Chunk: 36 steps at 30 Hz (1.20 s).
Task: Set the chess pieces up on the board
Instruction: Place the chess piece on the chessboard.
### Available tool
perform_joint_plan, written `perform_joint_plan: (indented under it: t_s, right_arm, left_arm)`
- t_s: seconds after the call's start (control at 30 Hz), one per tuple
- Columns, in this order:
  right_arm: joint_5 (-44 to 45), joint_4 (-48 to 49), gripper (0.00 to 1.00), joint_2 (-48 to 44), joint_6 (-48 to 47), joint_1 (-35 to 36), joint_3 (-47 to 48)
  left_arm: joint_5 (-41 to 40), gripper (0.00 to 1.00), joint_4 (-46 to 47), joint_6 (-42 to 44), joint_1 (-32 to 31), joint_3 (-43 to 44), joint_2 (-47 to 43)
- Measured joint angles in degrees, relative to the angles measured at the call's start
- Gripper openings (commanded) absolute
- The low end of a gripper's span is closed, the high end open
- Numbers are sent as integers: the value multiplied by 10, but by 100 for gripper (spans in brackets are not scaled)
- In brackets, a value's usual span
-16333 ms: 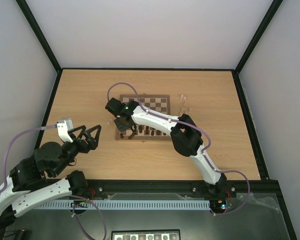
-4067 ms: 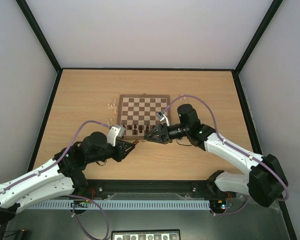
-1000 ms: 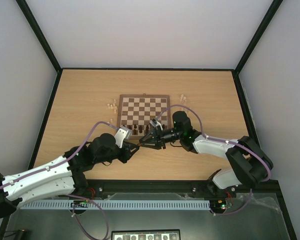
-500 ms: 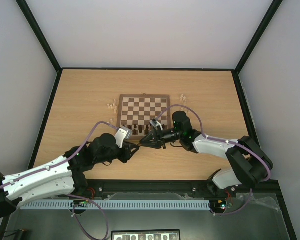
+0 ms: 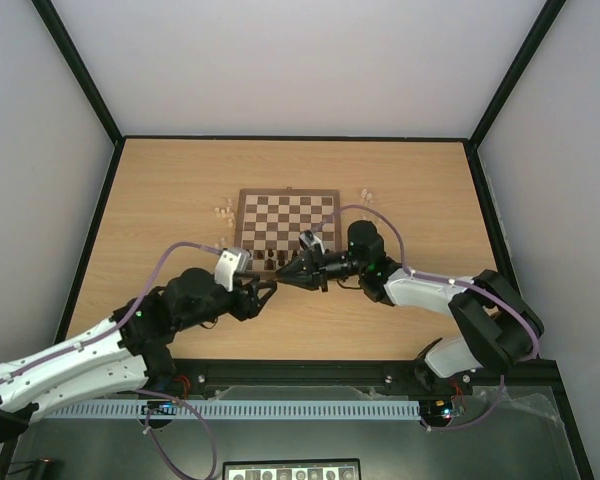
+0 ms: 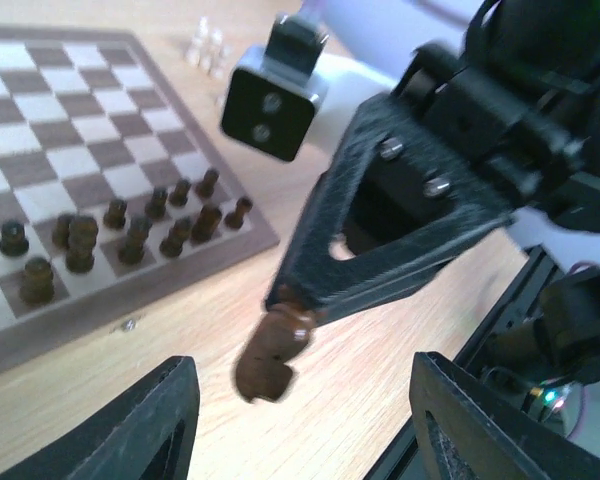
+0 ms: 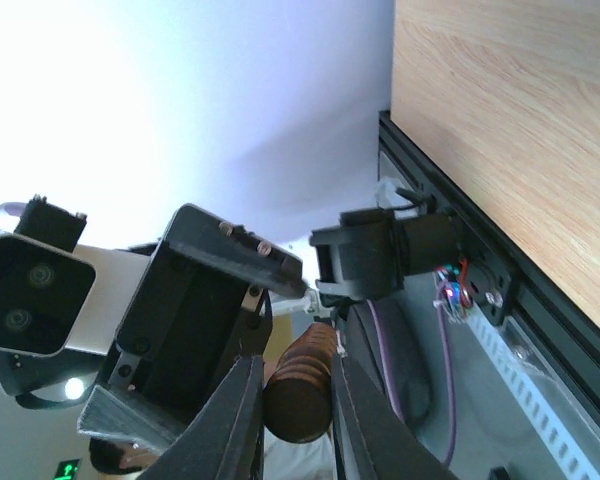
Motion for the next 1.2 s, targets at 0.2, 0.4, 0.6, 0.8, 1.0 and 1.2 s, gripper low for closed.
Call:
perform_joint_plan:
  t_s: [0.2, 0.4, 0.6, 0.8, 1.0, 1.2]
  right_arm:
    - [28, 126, 13, 44, 112, -1, 41]
    - [70, 286, 13, 106, 259, -3, 117]
    - [111, 372, 13, 117, 335, -4, 140]
    - [151, 394, 13, 142, 353, -2, 150]
    - [174, 394, 13, 156, 355, 1, 155]
    - [172, 396, 12, 141, 355, 2, 141]
  left_arm:
    - [-17, 56, 31, 9, 0, 30, -64]
    - [-40, 56, 78, 37, 0, 58, -80]
    - [-85, 56, 104, 64, 0, 58, -112]
    - [-125, 58, 151, 95, 0, 72, -135]
    - [-127, 60, 143, 128, 1, 164, -43]
    - [-78, 61, 57, 141, 41, 238, -3]
